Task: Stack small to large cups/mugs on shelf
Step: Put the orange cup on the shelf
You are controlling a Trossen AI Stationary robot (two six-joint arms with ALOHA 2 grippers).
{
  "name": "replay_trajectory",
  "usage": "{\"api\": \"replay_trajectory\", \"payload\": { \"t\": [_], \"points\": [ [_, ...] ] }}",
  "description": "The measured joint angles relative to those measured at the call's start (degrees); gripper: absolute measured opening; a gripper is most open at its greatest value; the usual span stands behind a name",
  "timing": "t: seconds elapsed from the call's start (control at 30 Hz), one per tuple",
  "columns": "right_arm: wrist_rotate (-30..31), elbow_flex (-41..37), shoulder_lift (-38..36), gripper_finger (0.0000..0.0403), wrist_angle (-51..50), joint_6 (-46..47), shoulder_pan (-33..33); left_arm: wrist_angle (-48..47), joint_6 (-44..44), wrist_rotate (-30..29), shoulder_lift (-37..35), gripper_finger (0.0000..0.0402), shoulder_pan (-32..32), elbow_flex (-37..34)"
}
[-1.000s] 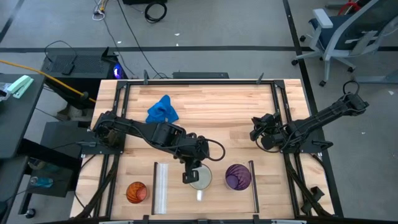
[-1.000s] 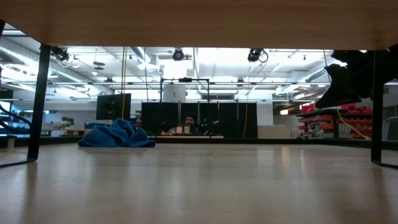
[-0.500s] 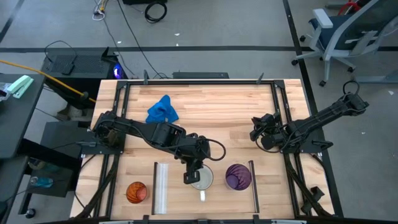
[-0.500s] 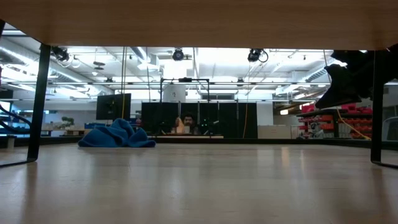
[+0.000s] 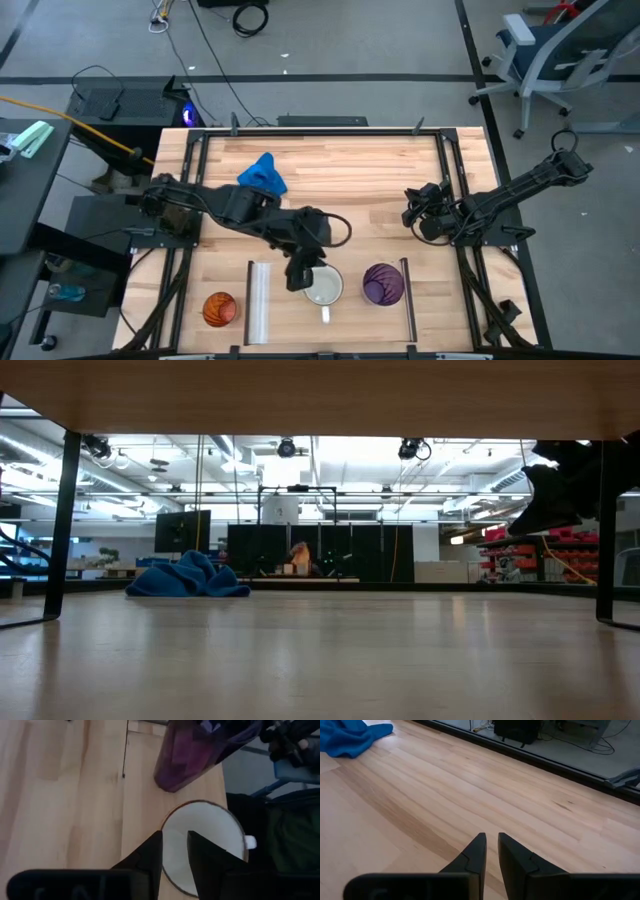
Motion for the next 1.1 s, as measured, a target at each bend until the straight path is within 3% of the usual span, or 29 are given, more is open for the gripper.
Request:
{"api": "replay_trajectory", "payload": {
  "t": [0.2, 0.47, 0.67, 0.83, 0.97, 1.1],
  "points": [
    [-0.29, 0.0, 0.0, 0.0055, -0.21, 0.01, 0.0, -4.77, 3.03, -7.77, -3.11, 0.0093, 0.14, 2.42],
    [-0.38, 0.0, 0.0, 0.0055, -0.48, 0.01, 0.0, -23.05, -1.68, -24.46, -4.91, 0.0078, 0.54, 2.42],
    [-0.38, 0.0, 0.0, 0.0055, -0.61, 0.01, -0.02, -23.9, -4.23, -24.54, -4.87, 0.0055, 0.91, -2.01],
    [-0.4, 0.0, 0.0, 0.0055, -0.63, 0.01, 0.0, -22.73, -8.06, -24.32, -6.88, 0.0026, 1.44, -11.38],
    [-0.42, 0.0, 0.0, 0.0055, -0.63, 0.01, 0.0, -13.65, -8.94, -21.48, -10.37, 0.0007, 1.15, -21.64],
    [-0.53, 0.0, 0.0, 0.0055, -0.63, 0.01, -0.02, -0.47, -6.27, -18.27, -15.29, 0.0014, 0.4, -31.96]
  ]
}}
